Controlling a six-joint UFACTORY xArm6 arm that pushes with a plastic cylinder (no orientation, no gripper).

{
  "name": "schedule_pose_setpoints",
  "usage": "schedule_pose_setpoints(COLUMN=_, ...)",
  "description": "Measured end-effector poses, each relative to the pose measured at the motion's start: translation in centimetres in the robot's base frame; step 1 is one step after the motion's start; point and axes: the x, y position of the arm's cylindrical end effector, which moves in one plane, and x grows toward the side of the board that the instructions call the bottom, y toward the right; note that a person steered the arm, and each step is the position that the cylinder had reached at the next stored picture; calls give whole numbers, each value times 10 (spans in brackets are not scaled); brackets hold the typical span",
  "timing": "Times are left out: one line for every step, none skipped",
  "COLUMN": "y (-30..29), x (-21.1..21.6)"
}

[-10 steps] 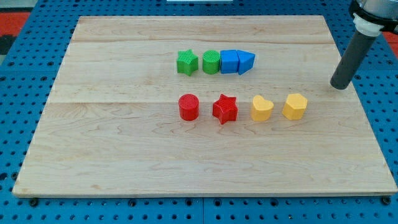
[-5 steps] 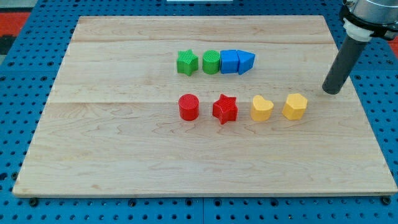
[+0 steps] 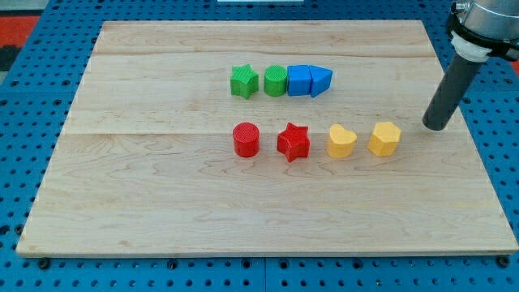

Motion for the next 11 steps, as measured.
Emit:
schedule_pose_setpoints(y=0, x=4)
schedule_pose_setpoints(y=0, x=4)
schedule_pose_setpoints(y=1, x=3)
schedule_pose_setpoints(y=1, x=3)
schedule_pose_setpoints(y=1, x=4)
schedule_pose_setpoints(y=-7, x=-8)
schedule_pose_setpoints(y=-28, x=-31)
schedule_pose_setpoints(y=-47, x=-35)
schedule_pose_setpoints(y=-54, x=-35)
schedule_pose_setpoints(y=-79, x=-49)
schedule_pose_setpoints(y=-91, x=-69)
